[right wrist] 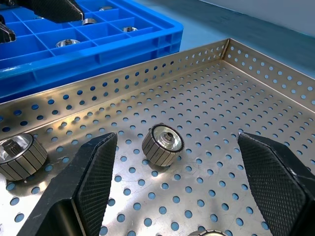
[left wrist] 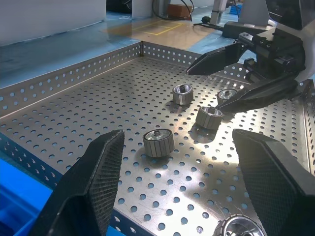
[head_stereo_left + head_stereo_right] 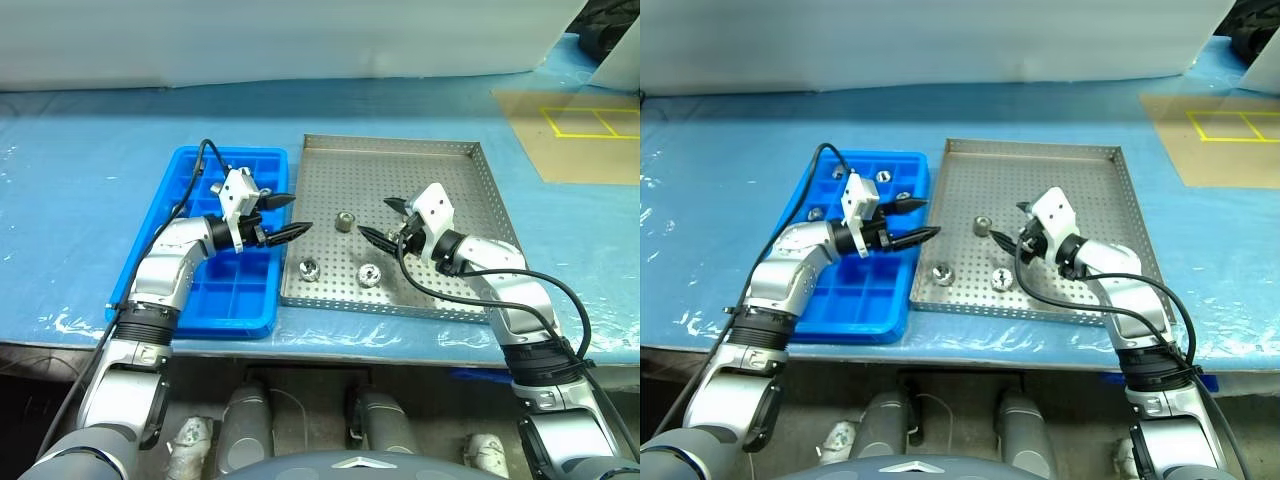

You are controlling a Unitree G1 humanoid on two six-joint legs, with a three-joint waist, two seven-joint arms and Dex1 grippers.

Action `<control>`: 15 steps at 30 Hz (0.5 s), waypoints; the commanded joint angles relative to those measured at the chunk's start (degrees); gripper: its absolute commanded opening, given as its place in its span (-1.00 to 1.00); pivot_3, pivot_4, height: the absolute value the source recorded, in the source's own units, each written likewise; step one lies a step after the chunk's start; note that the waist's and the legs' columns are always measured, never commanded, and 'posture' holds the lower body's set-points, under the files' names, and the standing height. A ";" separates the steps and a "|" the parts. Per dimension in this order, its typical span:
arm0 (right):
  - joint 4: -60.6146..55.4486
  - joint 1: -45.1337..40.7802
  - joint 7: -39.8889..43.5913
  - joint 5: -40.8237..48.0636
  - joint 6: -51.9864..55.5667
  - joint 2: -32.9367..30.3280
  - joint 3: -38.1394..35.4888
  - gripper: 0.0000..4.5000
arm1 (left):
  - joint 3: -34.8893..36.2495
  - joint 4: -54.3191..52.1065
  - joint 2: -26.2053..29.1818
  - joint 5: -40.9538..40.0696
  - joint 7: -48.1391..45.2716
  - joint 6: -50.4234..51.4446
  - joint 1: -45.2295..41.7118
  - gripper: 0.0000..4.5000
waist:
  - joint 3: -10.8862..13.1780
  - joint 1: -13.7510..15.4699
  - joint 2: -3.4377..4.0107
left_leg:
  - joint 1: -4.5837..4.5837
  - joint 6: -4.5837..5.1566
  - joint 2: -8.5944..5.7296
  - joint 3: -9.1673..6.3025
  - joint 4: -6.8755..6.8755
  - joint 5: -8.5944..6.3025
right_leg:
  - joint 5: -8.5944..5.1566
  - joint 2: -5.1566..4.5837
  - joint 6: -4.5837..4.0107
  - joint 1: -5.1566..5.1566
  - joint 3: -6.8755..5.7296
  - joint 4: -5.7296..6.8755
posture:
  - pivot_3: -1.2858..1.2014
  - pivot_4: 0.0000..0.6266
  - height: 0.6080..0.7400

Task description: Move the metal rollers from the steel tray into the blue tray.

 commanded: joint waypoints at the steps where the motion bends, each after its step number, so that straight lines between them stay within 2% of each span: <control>1: -1.91 -0.18 -0.19 0.25 -1.08 -0.07 -0.68 0.79 | 0.26 -0.95 0.25 -0.37 -0.42 -0.84 -0.67 0.64 | 0.00 0.00 0.00 | 0.00 0.00 0.00 0.00 0.00 0.00 | 0.00 0.00 0.00 0.00 0.00 0.00 | -0.10 -0.52 1.00; 15: -1.54 -0.47 -0.38 0.08 -1.55 0.07 -0.51 0.79 | 0.21 -0.51 0.21 -0.21 -0.75 -1.06 -1.16 0.64 | 0.00 -0.01 0.00 | 0.00 0.00 0.00 0.00 0.00 0.00 | 0.00 0.00 0.00 0.00 0.00 0.01 | -0.11 -0.52 1.00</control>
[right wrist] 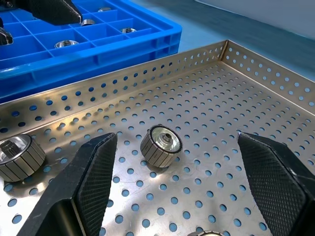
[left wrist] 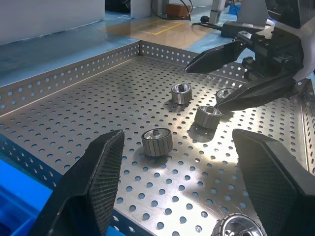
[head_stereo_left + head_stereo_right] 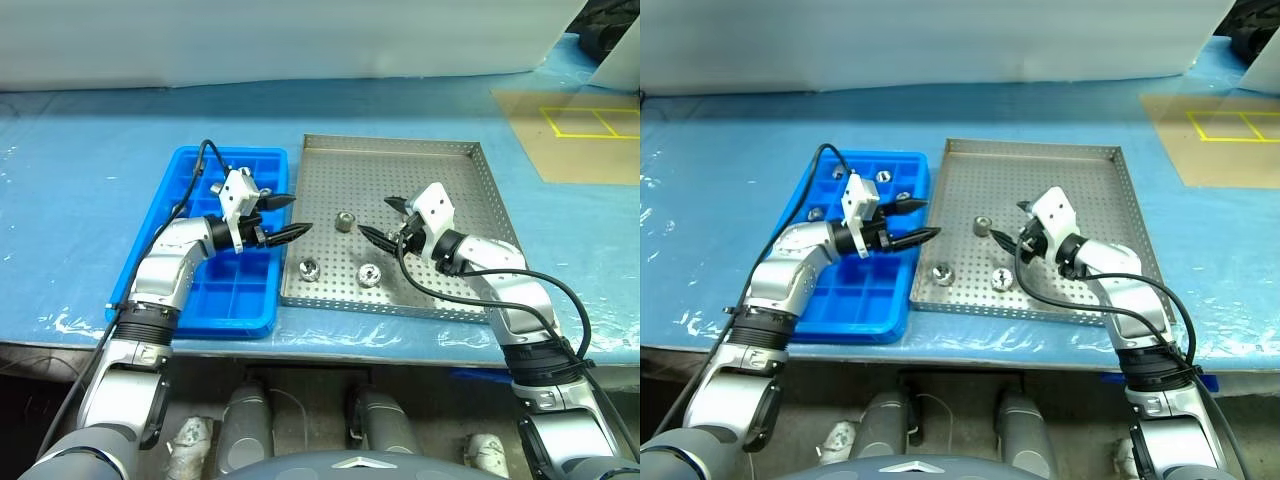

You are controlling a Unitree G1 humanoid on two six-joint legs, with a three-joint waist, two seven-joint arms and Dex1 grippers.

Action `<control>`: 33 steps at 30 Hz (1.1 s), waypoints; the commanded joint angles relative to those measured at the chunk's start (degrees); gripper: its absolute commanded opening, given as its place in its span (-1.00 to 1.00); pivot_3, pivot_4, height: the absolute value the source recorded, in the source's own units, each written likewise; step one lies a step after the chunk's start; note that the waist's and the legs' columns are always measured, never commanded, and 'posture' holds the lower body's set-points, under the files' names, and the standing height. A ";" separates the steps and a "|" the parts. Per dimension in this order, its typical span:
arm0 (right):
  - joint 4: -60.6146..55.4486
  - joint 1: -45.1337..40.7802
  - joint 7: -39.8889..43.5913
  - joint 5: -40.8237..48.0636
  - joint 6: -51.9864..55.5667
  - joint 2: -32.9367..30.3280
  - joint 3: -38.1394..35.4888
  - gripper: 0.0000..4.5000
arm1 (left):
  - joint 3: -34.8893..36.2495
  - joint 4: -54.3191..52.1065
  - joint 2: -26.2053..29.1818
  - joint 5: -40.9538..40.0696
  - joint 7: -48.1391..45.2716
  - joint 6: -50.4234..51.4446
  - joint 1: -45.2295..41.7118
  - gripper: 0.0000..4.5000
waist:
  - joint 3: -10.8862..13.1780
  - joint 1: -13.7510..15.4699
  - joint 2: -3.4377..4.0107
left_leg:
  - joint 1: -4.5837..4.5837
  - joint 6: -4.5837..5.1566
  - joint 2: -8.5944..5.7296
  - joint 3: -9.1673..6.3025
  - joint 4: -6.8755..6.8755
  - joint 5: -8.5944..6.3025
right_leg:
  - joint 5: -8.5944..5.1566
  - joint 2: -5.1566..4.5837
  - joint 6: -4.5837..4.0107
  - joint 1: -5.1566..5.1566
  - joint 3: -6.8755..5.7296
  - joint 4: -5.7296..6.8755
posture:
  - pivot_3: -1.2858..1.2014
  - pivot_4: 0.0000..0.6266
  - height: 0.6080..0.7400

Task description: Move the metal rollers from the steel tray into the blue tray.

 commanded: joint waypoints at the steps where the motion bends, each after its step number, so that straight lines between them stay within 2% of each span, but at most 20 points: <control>1: -1.53 -0.47 -0.12 0.18 -1.12 0.10 -0.46 0.79 | 0.21 -0.69 0.23 -0.18 -0.37 -1.08 -1.11 0.64 | 0.00 0.00 0.00 | 0.00 0.00 0.00 0.00 0.00 0.00 | 0.00 0.00 0.00 0.00 0.00 0.00 | -0.11 -0.52 1.00; 5: -1.39 -0.56 -0.18 0.09 -1.16 0.27 -0.36 0.79 | 0.27 1.41 -0.86 1.09 2.37 -1.19 -4.06 0.64 | 0.00 0.00 0.00 | 0.00 0.00 0.00 0.00 0.01 0.00 | 0.00 0.00 0.00 0.00 0.00 0.02 | -0.11 -0.52 1.00; 9: -0.75 -0.75 -0.28 -0.31 -1.51 0.44 -0.18 0.79 | -3.42 9.87 -2.16 7.69 5.02 -4.59 -12.01 0.64 | 0.00 0.22 0.00 | -0.01 0.00 -0.01 -0.02 0.09 0.00 | 0.00 -0.01 0.00 0.02 -0.01 0.08 | -0.11 -0.52 1.00; 14: -0.80 -0.83 -0.72 -0.71 -1.68 0.82 -0.31 0.79 | -5.32 27.73 -7.07 12.50 6.60 -10.09 -25.38 0.64 | 0.00 0.10 0.00 | -0.02 0.02 -0.06 -0.07 0.25 -0.01 | 0.02 -0.03 0.03 0.10 0.01 0.14 | -0.14 -0.52 1.00; 20: -3.67 1.51 -2.52 -0.57 -0.81 0.58 -1.76 0.79 | -8.39 48.50 -11.95 19.72 8.29 -15.59 -34.73 0.64 | 0.00 -0.39 0.00 | 0.00 0.09 -0.29 -0.10 0.24 -0.01 | 0.03 -0.01 0.05 0.09 0.06 0.11 | -0.20 -0.52 1.00; 25: -8.42 5.90 -4.55 0.01 1.16 -0.59 -4.50 0.79 | -9.97 57.19 -14.60 24.22 8.10 -16.64 -37.50 0.64 | 0.00 -0.54 -0.01 | -0.06 0.29 -0.37 -0.33 0.22 0.04 | 0.06 -0.04 0.11 0.10 0.05 0.00 | -0.24 -0.52 1.00; 33: -15.63 12.29 -7.43 0.34 4.76 -0.76 -6.88 0.79 | -9.04 61.17 -18.14 26.59 10.75 -15.95 -36.51 0.64 | 0.00 -1.57 0.00 | 0.11 0.50 -0.44 -0.71 0.25 -0.27 | 0.14 -0.20 0.23 0.58 -0.02 -0.36 | -0.31 -0.52 1.00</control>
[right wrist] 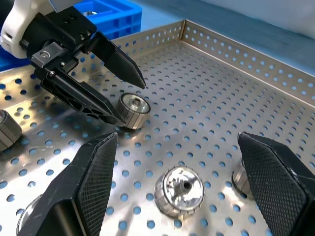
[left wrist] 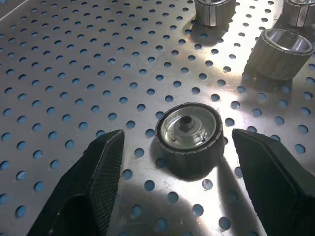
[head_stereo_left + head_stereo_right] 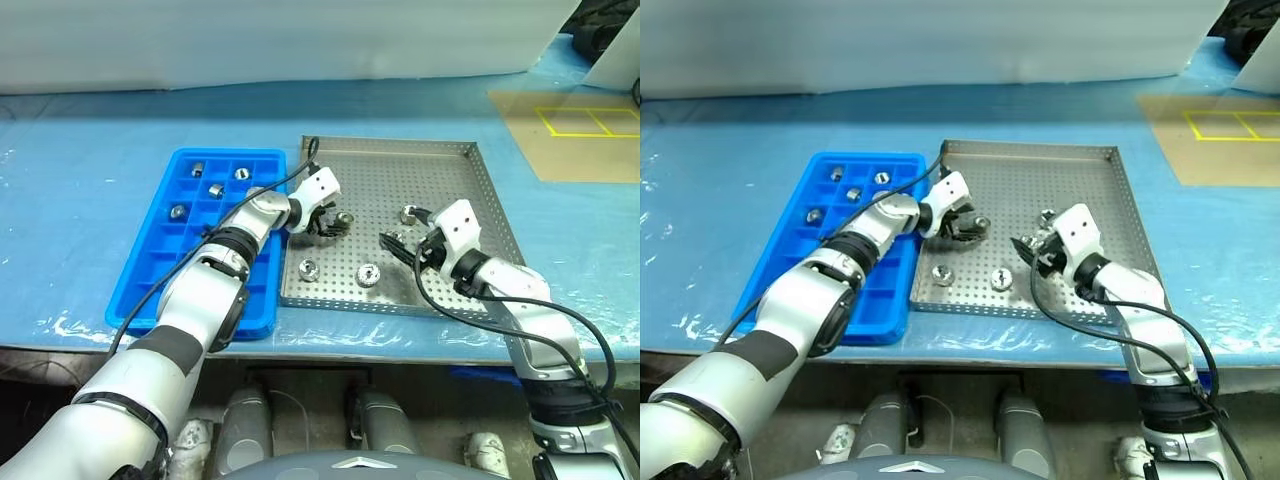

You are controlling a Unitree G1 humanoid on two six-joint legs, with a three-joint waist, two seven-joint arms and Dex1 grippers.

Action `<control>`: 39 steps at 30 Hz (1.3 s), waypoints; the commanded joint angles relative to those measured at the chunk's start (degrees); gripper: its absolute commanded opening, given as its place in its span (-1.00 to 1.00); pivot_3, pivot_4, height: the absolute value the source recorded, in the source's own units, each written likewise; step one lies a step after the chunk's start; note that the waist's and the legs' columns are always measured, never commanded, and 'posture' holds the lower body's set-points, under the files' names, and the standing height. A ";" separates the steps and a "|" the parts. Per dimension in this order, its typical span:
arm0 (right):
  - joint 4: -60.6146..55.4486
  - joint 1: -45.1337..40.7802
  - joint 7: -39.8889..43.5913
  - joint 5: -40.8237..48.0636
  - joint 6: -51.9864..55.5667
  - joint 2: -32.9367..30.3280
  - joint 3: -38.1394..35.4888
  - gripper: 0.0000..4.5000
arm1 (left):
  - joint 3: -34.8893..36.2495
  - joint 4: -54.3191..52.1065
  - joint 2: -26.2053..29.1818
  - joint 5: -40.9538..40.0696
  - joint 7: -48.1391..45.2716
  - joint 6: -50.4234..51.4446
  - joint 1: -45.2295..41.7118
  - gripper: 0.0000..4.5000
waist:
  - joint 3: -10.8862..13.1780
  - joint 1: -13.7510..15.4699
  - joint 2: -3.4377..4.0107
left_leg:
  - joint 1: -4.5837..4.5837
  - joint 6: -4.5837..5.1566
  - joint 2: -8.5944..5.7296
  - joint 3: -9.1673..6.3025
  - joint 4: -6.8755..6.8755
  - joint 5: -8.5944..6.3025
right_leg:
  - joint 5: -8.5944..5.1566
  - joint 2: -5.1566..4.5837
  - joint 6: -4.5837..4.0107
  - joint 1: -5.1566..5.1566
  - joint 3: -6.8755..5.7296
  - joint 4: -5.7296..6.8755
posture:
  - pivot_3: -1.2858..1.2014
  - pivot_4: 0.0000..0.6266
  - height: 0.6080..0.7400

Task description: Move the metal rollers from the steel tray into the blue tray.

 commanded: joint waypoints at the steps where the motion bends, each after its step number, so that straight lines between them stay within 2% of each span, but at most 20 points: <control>1: -4.91 1.27 -1.26 1.13 1.27 -0.36 -2.08 0.79 | 0.87 0.22 -1.18 0.91 1.13 -0.37 -1.13 0.64 | 0.00 -0.22 0.00 | -0.01 0.03 0.00 0.00 0.01 -0.01 | 0.00 -0.03 0.00 0.00 0.01 0.00 | -0.31 -0.52 1.00; 9: -8.27 4.05 -2.86 1.37 3.26 -0.96 -3.10 0.79 | 1.65 2.12 -2.63 2.57 7.63 4.90 0.04 0.64 | -0.01 -1.31 0.00 | -0.02 0.06 -0.03 -0.01 0.01 -0.03 | 0.00 -0.01 0.01 0.00 -0.01 -0.08 | -0.34 -0.52 1.00; 18: -8.36 3.83 -3.65 1.24 3.72 -0.95 -2.72 0.79 | 2.82 2.79 -2.03 3.78 12.70 8.54 2.42 0.64 | -0.04 -2.17 0.01 | 0.44 0.08 -0.04 -0.02 0.05 -0.09 | 0.01 -0.03 0.03 0.48 0.02 -0.19 | -0.34 -0.52 1.00; 21: -7.98 3.63 -3.68 1.18 3.58 -0.99 -2.56 0.81 | 3.41 2.55 -2.01 3.24 10.35 8.03 2.83 0.37 | -0.04 -2.41 0.02 | 0.54 0.08 -0.04 -0.03 0.04 -0.09 | 0.01 -0.02 0.04 0.58 0.02 -0.22 | -0.33 -0.52 1.00; 24: -7.74 3.28 -3.63 1.24 3.60 -1.04 -2.44 0.81 | 1.76 2.50 -1.65 5.22 11.06 7.45 3.15 -0.04 | -0.06 -2.67 0.04 | 0.51 0.08 -0.04 -0.03 -0.03 -0.09 | 0.01 -0.03 0.04 0.60 0.02 -0.36 | -0.33 -0.52 1.00; 26: -7.40 3.05 -3.60 1.11 3.44 -0.96 -2.12 0.81 | 1.69 2.35 -1.45 5.31 9.27 7.18 3.30 -0.04 | -0.09 -2.78 0.05 | 0.49 0.13 -0.03 -0.05 -0.09 -0.12 | 0.01 -0.03 0.04 0.65 0.00 -0.50 | -0.32 -0.52 1.00; 29: -7.32 2.68 -3.52 1.14 3.44 -0.76 -1.61 0.81 | 2.08 1.89 -1.06 5.07 7.05 6.74 3.42 -0.20 | -0.10 -2.99 0.06 | 0.48 0.18 -0.03 -0.06 -0.24 -0.15 | 0.05 -0.04 0.09 0.71 -0.01 -0.78 | -0.32 -0.52 1.00; 33: -7.16 2.25 -3.19 1.30 3.42 -0.86 -1.36 0.81 | 2.10 1.49 -0.57 5.23 7.29 6.18 3.16 -0.20 | -0.11 -3.03 0.07 | 0.45 0.21 -0.03 -0.06 -0.37 -0.16 | 0.05 -0.04 0.09 0.70 -0.04 -0.91 | -0.31 -0.52 1.00; 36: -7.01 1.38 -2.61 1.56 3.61 -1.07 -1.15 0.81 | 3.22 -0.33 0.53 3.31 0.89 3.02 2.38 -0.20 | -0.10 -3.05 0.07 | 0.45 0.20 -0.03 -0.06 -0.37 -0.16 | 0.05 -0.04 0.09 0.68 -0.04 -0.90 | -0.29 -0.52 1.00; 39: -6.57 0.42 -2.01 1.64 3.60 -1.20 -0.90 0.81 | 4.41 -5.03 2.15 -0.11 -11.26 -3.21 3.03 -0.20 | -0.09 -3.12 0.08 | 0.44 0.18 -0.03 -0.04 -0.47 -0.15 | 0.05 -0.04 0.09 0.61 -0.02 -0.91 | -0.28 -0.52 1.00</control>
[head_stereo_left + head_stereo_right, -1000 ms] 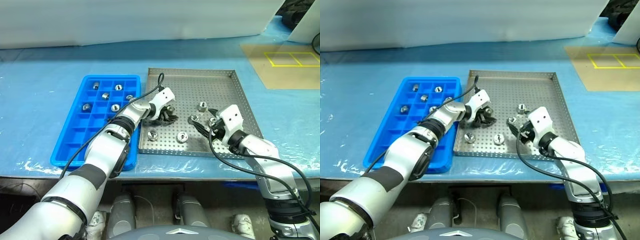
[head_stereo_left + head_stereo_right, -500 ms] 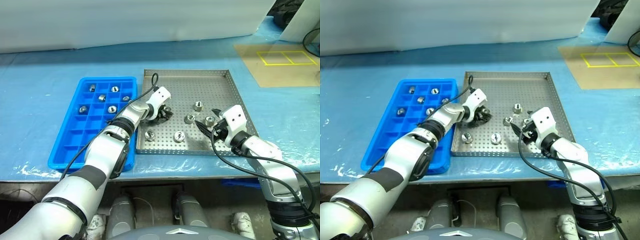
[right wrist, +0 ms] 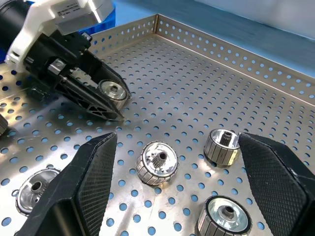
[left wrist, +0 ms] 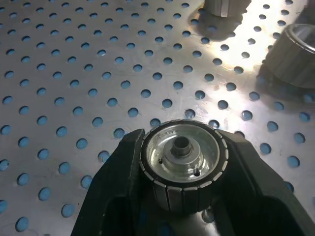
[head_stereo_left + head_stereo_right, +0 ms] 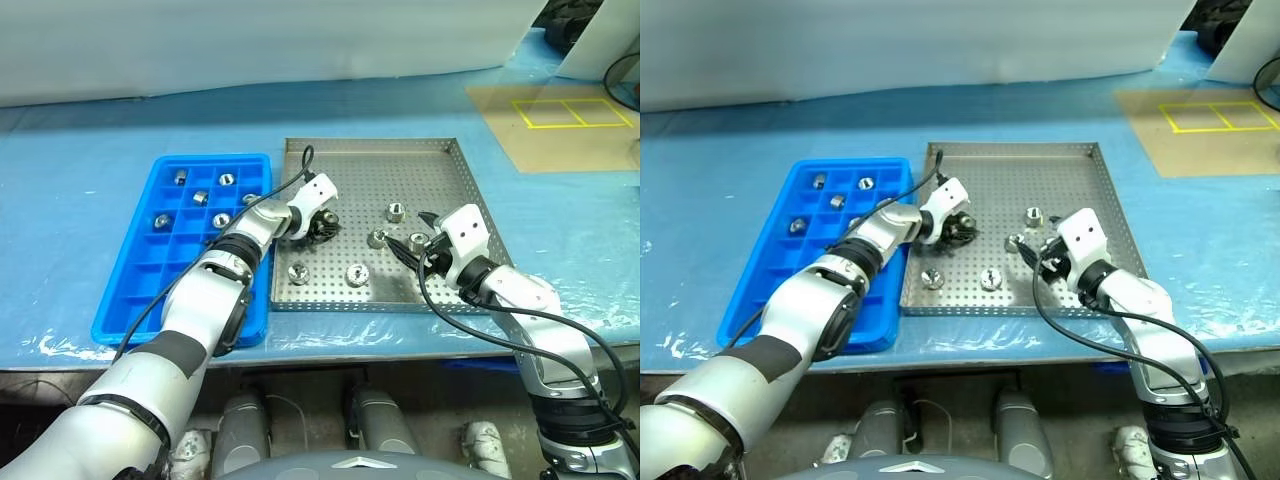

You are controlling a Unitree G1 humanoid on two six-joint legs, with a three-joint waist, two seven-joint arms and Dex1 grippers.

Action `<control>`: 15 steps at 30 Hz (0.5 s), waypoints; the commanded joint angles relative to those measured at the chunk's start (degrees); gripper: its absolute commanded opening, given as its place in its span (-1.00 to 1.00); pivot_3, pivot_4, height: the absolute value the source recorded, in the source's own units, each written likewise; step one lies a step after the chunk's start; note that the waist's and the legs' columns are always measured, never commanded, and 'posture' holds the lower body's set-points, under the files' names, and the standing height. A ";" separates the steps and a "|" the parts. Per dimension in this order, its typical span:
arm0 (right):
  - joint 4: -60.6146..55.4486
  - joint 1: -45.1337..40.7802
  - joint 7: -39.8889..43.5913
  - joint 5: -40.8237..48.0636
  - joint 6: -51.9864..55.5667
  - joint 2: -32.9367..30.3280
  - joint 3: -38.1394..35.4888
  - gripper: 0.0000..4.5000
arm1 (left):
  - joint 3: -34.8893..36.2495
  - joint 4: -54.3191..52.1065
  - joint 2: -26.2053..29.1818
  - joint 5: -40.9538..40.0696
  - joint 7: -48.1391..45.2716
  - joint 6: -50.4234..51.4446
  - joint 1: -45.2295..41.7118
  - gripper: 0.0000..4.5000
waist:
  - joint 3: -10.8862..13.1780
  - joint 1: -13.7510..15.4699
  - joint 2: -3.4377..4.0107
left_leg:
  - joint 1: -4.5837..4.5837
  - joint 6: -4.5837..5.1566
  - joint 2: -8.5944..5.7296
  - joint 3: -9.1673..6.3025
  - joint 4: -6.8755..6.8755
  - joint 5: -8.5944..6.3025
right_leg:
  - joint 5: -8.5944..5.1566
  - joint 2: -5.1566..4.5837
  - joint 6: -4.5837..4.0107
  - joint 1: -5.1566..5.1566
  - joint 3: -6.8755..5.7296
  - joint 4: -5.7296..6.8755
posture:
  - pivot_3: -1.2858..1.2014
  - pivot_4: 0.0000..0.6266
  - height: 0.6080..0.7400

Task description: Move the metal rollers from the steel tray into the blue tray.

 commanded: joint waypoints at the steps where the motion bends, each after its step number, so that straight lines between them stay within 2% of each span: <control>1: -0.36 -1.84 0.82 0.77 -0.31 -0.43 0.12 0.81 | 1.49 -6.94 2.14 -4.74 -16.01 -6.01 1.39 -0.20 | 0.01 0.10 0.01 | -0.06 -0.01 0.00 0.01 -0.06 0.01 | 0.00 0.00 0.00 -0.10 0.01 -0.01 | -0.27 -0.52 1.00; 5: 1.35 -2.96 1.89 0.55 -1.08 0.15 1.91 0.81 | 2.57 -16.57 6.45 -8.77 -24.67 -7.20 4.32 -0.20 | 0.03 0.46 0.01 | -0.59 0.16 0.02 0.01 -0.10 0.15 | 0.03 0.00 -0.01 -0.60 -0.04 0.08 | -0.23 -0.52 1.00; 12: 6.72 -7.85 4.55 0.26 -3.34 1.29 5.57 0.81 | 6.03 -29.04 14.18 -12.55 -22.83 -5.47 8.53 -0.20 | 0.05 1.11 0.04 | -0.51 0.14 0.05 0.02 -0.22 0.14 | 0.02 0.00 -0.03 -0.60 -0.10 0.10 | -0.14 -0.52 1.00; 15: 9.66 -10.87 6.57 0.43 -4.57 1.57 6.85 0.81 | 7.50 -38.02 19.73 -14.92 -24.25 -2.49 12.88 -0.20 | 0.06 1.69 0.07 | -0.50 0.10 0.10 0.04 -0.22 0.16 | 0.01 0.01 -0.04 -0.61 -0.10 0.11 | -0.09 -0.52 1.00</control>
